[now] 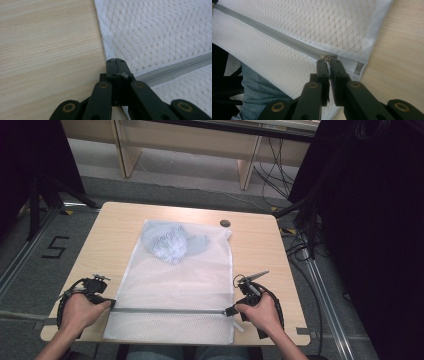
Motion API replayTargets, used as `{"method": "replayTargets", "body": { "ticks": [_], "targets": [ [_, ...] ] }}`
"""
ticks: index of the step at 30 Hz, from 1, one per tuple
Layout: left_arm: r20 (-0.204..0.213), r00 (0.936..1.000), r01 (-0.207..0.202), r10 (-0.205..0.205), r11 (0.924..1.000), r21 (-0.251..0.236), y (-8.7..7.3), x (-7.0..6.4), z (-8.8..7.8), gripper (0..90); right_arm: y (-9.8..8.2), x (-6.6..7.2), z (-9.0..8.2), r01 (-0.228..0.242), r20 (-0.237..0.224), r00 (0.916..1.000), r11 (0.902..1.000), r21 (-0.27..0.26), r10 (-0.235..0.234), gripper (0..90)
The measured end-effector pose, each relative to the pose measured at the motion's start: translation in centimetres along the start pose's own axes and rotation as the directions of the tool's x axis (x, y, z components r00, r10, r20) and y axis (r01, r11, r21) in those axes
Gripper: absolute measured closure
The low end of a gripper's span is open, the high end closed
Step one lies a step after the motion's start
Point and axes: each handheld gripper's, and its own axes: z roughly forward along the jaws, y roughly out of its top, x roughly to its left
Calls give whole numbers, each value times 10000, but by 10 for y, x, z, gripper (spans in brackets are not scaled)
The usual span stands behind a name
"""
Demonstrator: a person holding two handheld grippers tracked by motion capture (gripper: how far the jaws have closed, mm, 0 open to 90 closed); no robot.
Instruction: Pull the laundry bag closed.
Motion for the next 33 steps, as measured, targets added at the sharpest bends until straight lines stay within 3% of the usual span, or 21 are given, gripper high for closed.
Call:
{"method": "replayTargets", "body": {
  "ticks": [3, 4, 11, 13, 14, 20, 22, 26, 27, 28, 29, 30, 31, 33],
  "targets": [
    [-14, 10000, 12, -12, 10000, -20, 0, 0, 0, 898, 0, -1, -1, -69, -16, 10000, 10000, 35, 69, 869],
    [-15, 10000, 0, 0, 10000, -6, 0, 0, 0, 898, 0, 1, -2, -326, -120, 9994, 9992, 211, 329, 869],
    [-2, 10000, -1, 1, 10000, -2, 0, 0, 0, 898, 0, -2, -2, -380, 61, 9993, 9990, 254, 378, 870],
    [-21, 10000, 6, -6, 10000, -14, 0, 0, 0, 898, -1, -4, -2, -100, -44, 9999, 9999, 46, 101, 870],
    [-10, 10000, 10, -10, 10000, -12, 0, 0, 0, 898, -1, -2, -4, -408, -74, 9991, 9989, 237, 410, 869],
    [-15, 10000, 5, -5, 10000, -12, 0, 0, 0, 898, -1, -3, -5, -341, -61, 9994, 9992, 199, 342, 869],
    [5, 10000, 14, -14, 10000, -9, 0, 0, 0, 898, -1, -2, -6, -524, -100, 9986, 9983, 251, 526, 869],
    [-21, 10000, 23, -23, 10000, -39, 0, 0, 0, 898, -1, -4, -6, -433, -91, 9990, 9987, 276, 435, 869],
    [-14, 10000, 17, -17, 10000, -11, 0, 0, 0, 899, -1, -6, -4, -215, 12, 9998, 9997, 136, 215, 870],
    [-14, 10000, 17, -17, 10000, -11, 0, 0, 0, 899, -1, -5, -5, -512, 156, 9986, 9981, 347, 507, 870],
    [57, 10000, 27, -27, 10000, -50, 0, 0, 0, 898, -2, -6, -5, -438, 235, 9988, 9985, 336, 431, 869],
    [57, 10000, 27, -27, 10000, -50, 0, 0, 0, 899, -2, -6, -5, -438, 235, 9988, 9985, 336, 431, 869],
    [56, 10000, 33, -32, 10000, -55, 0, 0, 0, 898, -2, -3, -6, -832, 16, 9965, 9957, 420, 832, 870],
    [47, 10000, 28, -28, 10000, -54, 0, 0, 0, 898, -2, -3, -6, -816, 22, 9967, 9958, 422, 816, 869]
  ]
}}
